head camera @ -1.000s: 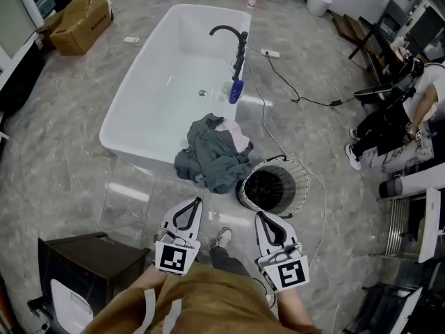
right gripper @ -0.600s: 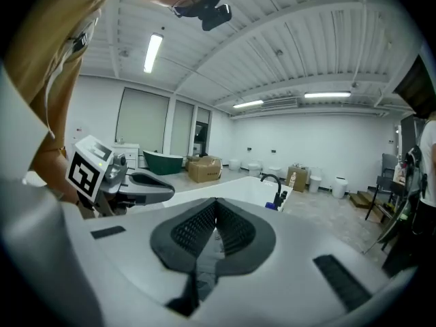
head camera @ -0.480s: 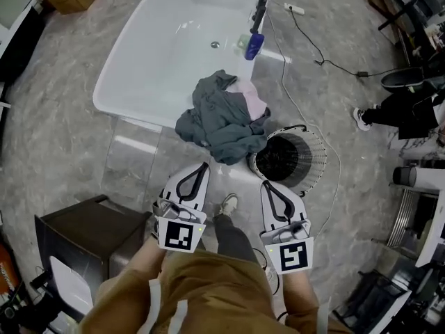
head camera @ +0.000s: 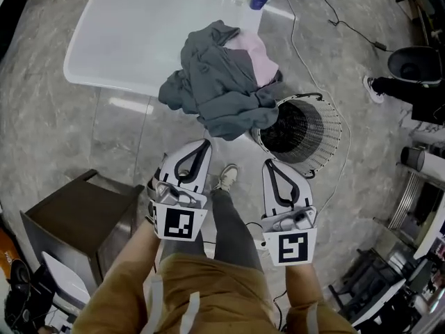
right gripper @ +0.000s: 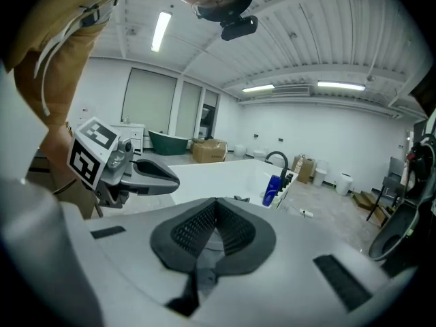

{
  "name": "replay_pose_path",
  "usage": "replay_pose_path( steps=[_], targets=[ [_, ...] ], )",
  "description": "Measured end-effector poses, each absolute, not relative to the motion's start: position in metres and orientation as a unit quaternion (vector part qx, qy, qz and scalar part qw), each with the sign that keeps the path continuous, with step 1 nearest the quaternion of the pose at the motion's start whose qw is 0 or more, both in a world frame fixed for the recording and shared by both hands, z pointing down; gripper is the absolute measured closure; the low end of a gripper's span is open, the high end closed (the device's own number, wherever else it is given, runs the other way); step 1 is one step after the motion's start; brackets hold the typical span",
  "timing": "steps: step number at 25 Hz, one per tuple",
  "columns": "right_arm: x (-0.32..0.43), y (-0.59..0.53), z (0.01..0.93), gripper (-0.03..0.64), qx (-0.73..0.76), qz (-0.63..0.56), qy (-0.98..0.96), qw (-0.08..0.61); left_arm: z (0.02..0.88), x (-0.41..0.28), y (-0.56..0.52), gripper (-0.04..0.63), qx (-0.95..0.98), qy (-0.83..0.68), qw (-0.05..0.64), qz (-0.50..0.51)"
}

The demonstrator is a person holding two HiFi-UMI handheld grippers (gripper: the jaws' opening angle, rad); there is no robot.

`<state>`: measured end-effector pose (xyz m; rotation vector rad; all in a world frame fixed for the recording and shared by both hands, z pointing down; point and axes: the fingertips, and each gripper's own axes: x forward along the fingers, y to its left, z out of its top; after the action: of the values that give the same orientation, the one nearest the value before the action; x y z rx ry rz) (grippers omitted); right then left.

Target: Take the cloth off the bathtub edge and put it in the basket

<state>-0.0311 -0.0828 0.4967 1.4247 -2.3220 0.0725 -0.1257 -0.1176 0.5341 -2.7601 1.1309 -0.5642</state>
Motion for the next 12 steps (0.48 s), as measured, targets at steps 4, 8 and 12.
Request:
replay_pose_path(
  steps=[4, 8, 12],
  targets=[
    [-0.027, -0.082, 0.532, 0.611, 0.509, 0.055, -0.830, 0.219, 0.571, -0.118, -0.118, 0.588, -0.907, 0.372, 0.031, -0.196],
    [-0.025, -0.086, 0.554, 0.611, 0.506, 0.071, -0.830, 0.223, 0.600, -0.114, -0.130, 0.569, -0.904, 0.370, 0.014, -0.214],
    [-0.021, -0.093, 0.566, 0.611, 0.503, 0.074, -0.832, 0.221, 0.634, -0.102, -0.142, 0.472, -0.905, 0.353, -0.006, -0.235]
  ],
)
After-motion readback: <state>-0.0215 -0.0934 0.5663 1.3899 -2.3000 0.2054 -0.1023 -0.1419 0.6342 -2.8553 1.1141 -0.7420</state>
